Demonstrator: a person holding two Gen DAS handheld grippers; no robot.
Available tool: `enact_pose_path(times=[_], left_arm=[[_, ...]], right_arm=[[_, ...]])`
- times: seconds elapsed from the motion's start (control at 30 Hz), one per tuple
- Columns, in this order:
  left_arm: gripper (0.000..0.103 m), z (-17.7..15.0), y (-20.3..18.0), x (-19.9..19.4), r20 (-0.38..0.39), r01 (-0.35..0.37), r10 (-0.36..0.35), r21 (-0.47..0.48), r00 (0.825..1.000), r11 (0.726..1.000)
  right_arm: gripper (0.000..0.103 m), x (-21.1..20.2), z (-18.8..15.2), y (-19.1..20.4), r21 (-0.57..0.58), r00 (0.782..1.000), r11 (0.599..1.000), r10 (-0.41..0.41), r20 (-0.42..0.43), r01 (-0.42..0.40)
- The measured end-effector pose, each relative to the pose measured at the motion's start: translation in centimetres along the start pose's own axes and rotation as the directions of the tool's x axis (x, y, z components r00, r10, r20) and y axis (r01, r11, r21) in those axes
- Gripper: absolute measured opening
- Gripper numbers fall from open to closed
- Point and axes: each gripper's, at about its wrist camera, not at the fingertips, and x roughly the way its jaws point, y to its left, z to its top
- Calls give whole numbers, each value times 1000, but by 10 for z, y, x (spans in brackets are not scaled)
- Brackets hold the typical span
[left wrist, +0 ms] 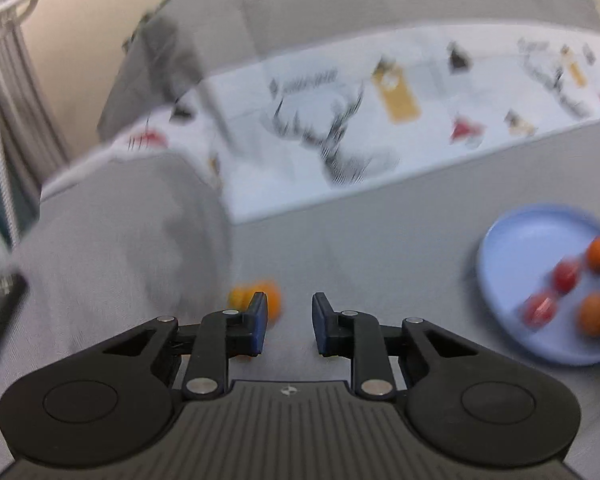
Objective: Organize fruits
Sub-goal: 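Move both grippers back to the fruit pile and grasp a mandarin with the left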
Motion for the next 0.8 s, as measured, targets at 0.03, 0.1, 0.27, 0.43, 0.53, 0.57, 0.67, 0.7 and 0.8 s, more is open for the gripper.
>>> enact_pose_path(times=[0.03,0.1,0.27,0.43,0.53,0.57,0.67,0.7,0.8], left_arm=[[24,-1,8,6,-29,-3,2,-43,1000,999],[25,-3,20,11,-37,-54,50,-105,998,993],[25,-6,32,30,-110,-147,135,-114,985,983],[33,-4,20,42,-120,-187,183,-27,976,982],[34,-7,18,52,-133,-199,197,2,971,980],[35,-8,17,57,-144,-198,198,13,970,980],[35,-10,15,69,-163,-208,211,33,964,978],[35,-10,14,72,-166,-212,215,39,962,977],[33,-10,13,80,-170,-216,220,42,960,975]], right_arm=[[27,0,0,2,-6,1000,1000,8,3,-8],[25,-1,-1,5,-19,1000,1000,19,7,-19],[25,3,2,13,-37,999,998,41,4,-41],[26,8,0,19,-59,998,997,56,-22,-57],[26,10,-2,20,-77,997,995,59,-39,-62],[26,11,-2,20,-77,997,995,62,-44,-65],[26,14,0,19,-75,996,994,73,-53,-76],[26,15,0,20,-78,996,994,77,-55,-81],[26,19,0,27,-104,994,990,91,-66,-97]])
